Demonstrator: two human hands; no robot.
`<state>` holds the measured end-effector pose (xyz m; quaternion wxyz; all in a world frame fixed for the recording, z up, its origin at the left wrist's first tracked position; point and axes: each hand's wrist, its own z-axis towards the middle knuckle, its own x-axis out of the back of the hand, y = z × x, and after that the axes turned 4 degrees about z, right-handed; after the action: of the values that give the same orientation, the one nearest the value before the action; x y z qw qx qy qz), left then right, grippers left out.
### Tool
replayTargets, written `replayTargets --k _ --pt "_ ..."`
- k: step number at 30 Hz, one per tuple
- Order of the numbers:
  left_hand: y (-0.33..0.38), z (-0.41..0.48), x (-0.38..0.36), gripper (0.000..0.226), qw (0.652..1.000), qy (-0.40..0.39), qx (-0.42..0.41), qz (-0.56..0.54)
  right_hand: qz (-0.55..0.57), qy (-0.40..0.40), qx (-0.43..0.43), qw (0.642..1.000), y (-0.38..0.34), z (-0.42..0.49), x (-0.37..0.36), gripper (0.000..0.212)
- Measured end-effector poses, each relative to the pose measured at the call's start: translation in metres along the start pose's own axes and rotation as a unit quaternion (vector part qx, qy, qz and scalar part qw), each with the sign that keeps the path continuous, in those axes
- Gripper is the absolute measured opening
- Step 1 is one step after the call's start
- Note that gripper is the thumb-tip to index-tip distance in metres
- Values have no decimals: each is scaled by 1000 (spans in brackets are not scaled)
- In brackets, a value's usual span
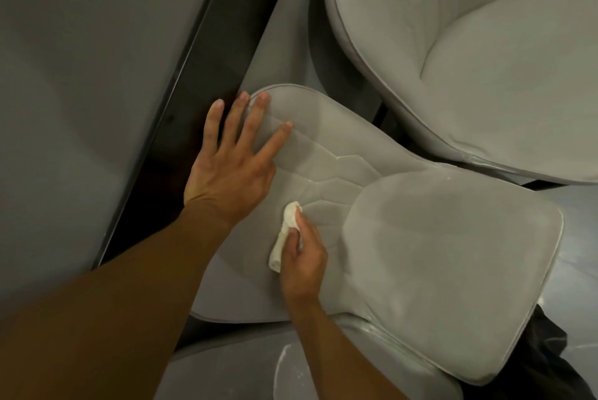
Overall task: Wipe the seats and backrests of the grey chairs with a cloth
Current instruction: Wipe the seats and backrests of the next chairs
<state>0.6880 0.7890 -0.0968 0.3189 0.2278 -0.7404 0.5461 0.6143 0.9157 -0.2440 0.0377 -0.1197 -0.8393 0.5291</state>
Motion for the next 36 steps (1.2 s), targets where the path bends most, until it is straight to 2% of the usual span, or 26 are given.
replayTargets --k 2,5,7,12,14,16,20,22,25,27,29,30,32,34,36 --pt "0 0 -1 65 1000 7 2 3 -20 59 -101 993 10 12 1 35" --pt "0 0 -3 65 1000 10 3 11 -3 68 -147 987 5 21 0 29" --pt "0 0 -2 65 1000 9 1 7 19 58 -124 990 -7 16 -4 26" --pt "0 0 -1 65 1000 11 0 3 58 28 5 998 -24 7 -5 8" --pt "0 0 -1 65 1000 13 0 1 37 65 -14 997 -17 18 -5 9" --pt "0 0 -2 65 1000 17 0 3 26 115 -70 991 -7 33 -7 10" --pt "1 0 -3 65 1000 15 -1 13 18 112 -118 987 -3 38 -10 6" --pt "1 0 -3 66 1000 16 0 8 37 85 -104 990 -17 27 -7 17" --pt "1 1 -3 66 1000 13 0 3 82 26 -31 996 -41 10 -5 8" --pt "1 0 -4 66 1000 16 -1 7 84 27 16 996 -45 13 -7 3" --pt "0 0 -3 66 1000 17 -1 7 49 72 23 996 -35 28 -10 5" --pt "1 0 -2 65 1000 13 0 7 28 107 1 994 -27 39 -11 6" --pt "2 -1 -2 65 1000 4 2 15 15 155 -99 983 -13 60 -10 4" --pt "3 -1 -3 64 1000 5 -1 27 23 161 -197 967 -10 72 -9 8" --pt "2 -1 -3 64 1000 6 -2 28 33 155 -219 963 -19 69 -12 7"
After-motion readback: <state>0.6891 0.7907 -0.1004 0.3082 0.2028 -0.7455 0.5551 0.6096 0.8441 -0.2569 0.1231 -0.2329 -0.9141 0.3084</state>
